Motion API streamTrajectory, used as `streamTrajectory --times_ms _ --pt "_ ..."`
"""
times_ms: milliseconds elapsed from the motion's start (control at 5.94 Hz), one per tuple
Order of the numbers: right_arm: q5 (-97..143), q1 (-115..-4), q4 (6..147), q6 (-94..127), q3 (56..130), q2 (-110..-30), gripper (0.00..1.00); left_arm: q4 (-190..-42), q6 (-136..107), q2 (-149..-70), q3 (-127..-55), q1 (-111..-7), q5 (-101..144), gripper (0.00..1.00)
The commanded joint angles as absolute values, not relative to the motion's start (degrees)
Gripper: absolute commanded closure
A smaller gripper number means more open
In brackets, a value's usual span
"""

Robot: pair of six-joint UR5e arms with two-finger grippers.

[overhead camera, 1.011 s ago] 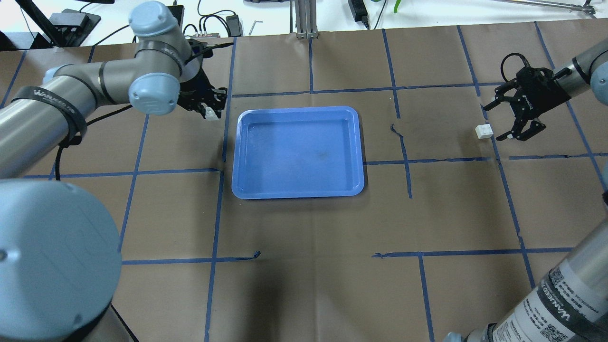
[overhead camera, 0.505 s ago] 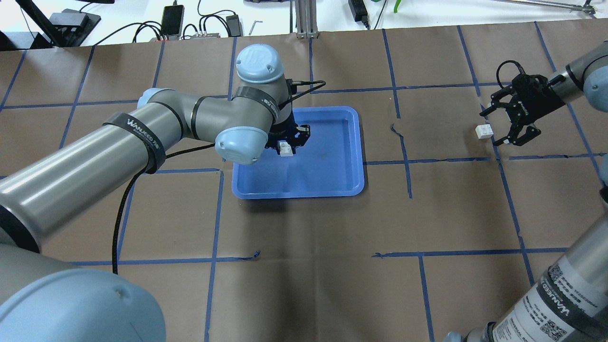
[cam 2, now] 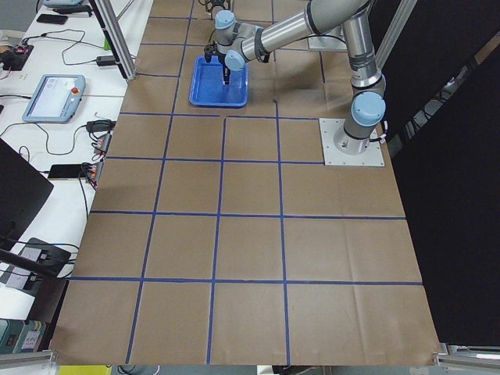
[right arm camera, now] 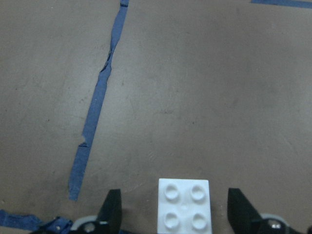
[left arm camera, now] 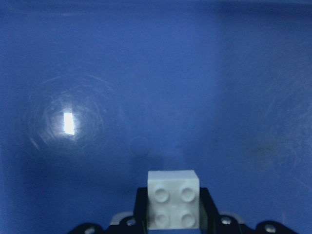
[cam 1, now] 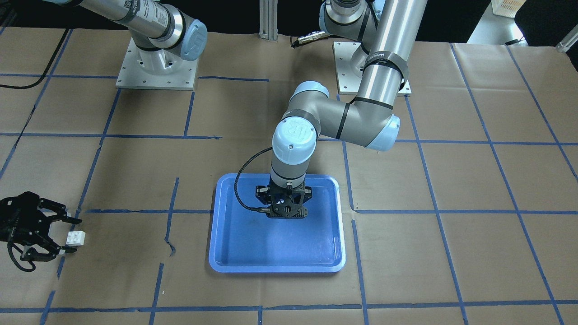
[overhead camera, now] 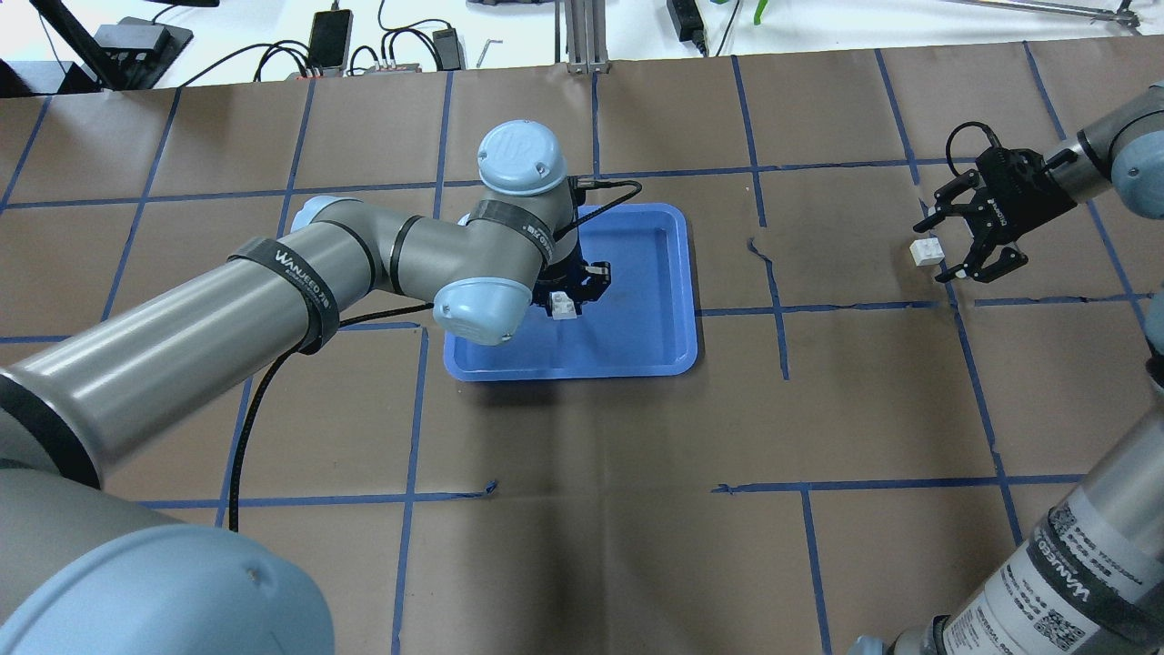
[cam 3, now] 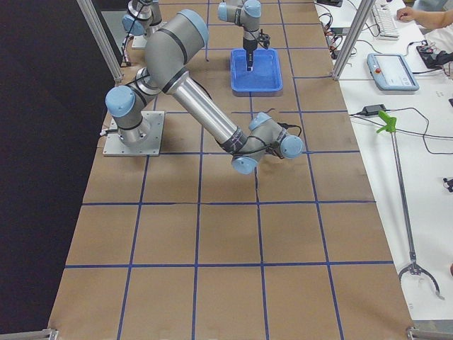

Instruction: Assemble white blocks and place on blue tray

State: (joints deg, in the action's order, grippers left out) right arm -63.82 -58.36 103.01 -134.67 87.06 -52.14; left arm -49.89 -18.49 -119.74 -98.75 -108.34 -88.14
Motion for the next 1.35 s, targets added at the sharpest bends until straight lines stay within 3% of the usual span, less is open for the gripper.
streamTrajectory --times_ms 0,337,674,1179 --pt "-63.8 -58.4 103.0 -134.8 86.7 -52.5 0.62 -49.7 -19.1 -120.6 -98.8 -108.4 -88.1 0.92" --pt "-63.7 -58.4 103.0 -134.0 86.4 -53.1 0.67 -49.8 -11.7 -120.5 -98.3 -108.0 -88.1 0.94" --pt "-63.9 -59.1 102.0 -130.7 86.7 -58.2 0.67 -49.8 20.1 -119.7 -98.4 -108.1 -93.0 0.95" --pt "-59.5 -61.3 102.6 -128.5 95.1 -64.7 0.67 -49.4 47.7 -120.1 -98.5 -108.5 -93.4 0.94"
